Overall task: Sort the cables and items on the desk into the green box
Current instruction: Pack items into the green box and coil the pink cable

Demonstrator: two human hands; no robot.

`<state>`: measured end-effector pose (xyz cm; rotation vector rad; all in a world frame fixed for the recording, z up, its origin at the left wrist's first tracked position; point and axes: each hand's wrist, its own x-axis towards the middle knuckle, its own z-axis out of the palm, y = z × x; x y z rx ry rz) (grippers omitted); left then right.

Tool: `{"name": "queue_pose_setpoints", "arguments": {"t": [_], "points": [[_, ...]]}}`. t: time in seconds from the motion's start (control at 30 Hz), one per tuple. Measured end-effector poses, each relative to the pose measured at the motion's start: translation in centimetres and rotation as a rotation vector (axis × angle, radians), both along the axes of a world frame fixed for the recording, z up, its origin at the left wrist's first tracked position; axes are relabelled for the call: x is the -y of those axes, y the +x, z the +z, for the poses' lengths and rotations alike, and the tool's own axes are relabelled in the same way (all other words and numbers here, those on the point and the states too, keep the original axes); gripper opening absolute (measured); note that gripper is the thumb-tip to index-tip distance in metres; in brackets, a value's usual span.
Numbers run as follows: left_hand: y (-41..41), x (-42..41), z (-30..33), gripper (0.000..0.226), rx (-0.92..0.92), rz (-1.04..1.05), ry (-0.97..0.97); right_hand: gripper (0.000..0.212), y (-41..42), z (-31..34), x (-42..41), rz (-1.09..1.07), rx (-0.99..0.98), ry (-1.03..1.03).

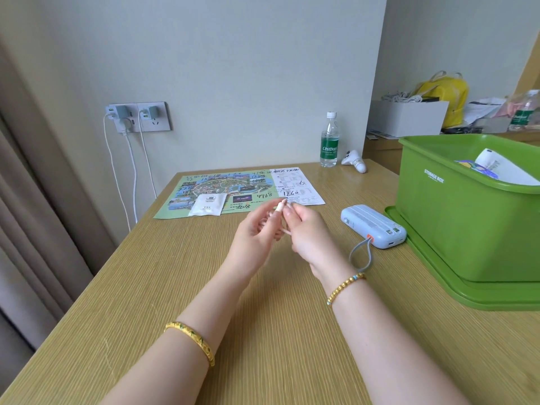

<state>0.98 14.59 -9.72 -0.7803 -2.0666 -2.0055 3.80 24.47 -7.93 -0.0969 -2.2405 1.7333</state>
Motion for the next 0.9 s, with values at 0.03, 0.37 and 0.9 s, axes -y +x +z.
{"name": "queue_pose_setpoints", "arguments": {"t": [0.03,0.37,0.9], "points": [[-0.1,-0.1,0.1,0.024,-0.011,0.003,-0.015,0.026,0.0,-0.1,0.0,-0.026,-0.007,-0.013],[-0.9,0.7,-0.2,0.021,0.33,0.191,0.334,0.04,-0.2,0.4,-0.8,0.042,0.099,-0.278],[0.2,1.7,1.6,0.048,0.405,-0.126,0.271,0.01,-0.5,-1.5,0.5,0.09,-0.003,-0.096]]}}
